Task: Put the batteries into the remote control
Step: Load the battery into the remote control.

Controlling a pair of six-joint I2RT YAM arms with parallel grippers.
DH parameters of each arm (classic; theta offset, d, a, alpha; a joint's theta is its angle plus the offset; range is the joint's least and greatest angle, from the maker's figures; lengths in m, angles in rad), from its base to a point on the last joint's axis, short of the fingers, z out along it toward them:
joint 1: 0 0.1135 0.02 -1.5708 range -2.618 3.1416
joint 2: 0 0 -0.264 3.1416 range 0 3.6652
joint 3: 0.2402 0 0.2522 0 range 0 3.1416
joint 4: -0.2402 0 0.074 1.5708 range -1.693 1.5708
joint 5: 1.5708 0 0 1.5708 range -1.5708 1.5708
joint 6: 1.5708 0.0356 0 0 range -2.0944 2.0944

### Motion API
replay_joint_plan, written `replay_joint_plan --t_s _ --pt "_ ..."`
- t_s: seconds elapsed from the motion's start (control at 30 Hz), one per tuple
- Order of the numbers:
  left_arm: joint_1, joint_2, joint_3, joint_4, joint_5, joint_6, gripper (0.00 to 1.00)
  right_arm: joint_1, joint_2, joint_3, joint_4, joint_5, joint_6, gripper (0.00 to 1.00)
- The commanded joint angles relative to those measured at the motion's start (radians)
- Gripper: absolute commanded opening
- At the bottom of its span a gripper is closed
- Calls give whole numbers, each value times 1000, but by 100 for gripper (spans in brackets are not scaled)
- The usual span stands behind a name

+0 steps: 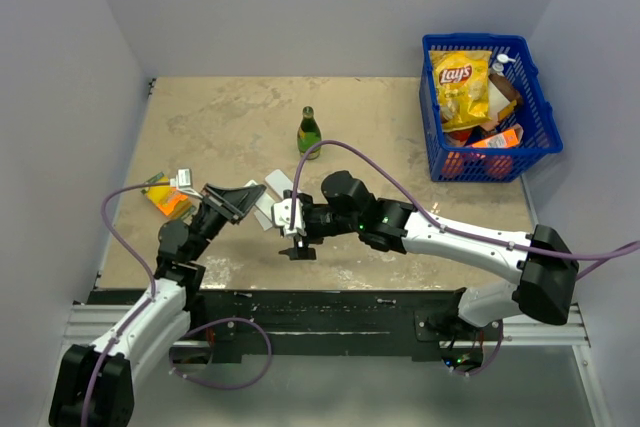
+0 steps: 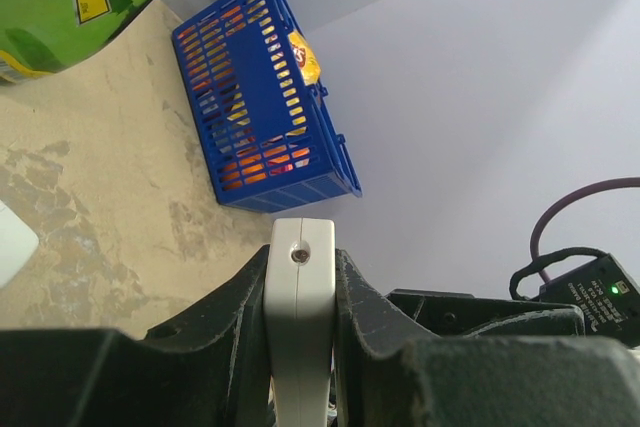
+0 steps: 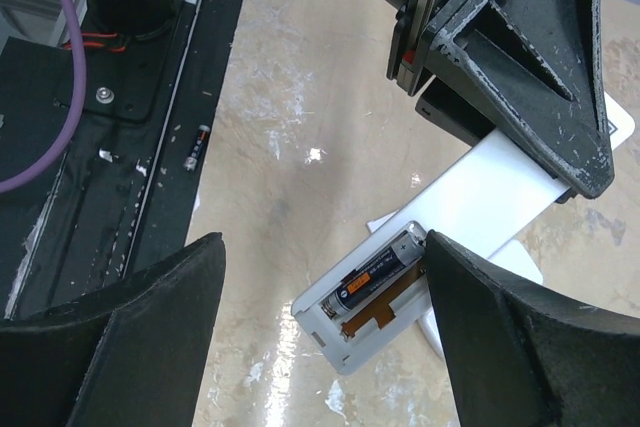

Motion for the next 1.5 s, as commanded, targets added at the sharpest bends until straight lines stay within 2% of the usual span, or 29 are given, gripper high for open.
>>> replay_joint_plan --t_s 0.0,0.83,1.47 --pt "-4 -42 52 58 -62 -59 0 4 11 -13 -43 4 12 82" --pt "-4 38 62 181 88 16 0 7 -6 54 44 67 34 95" --pt "-4 45 66 199 104 7 0 7 -20 64 111 95 21 98"
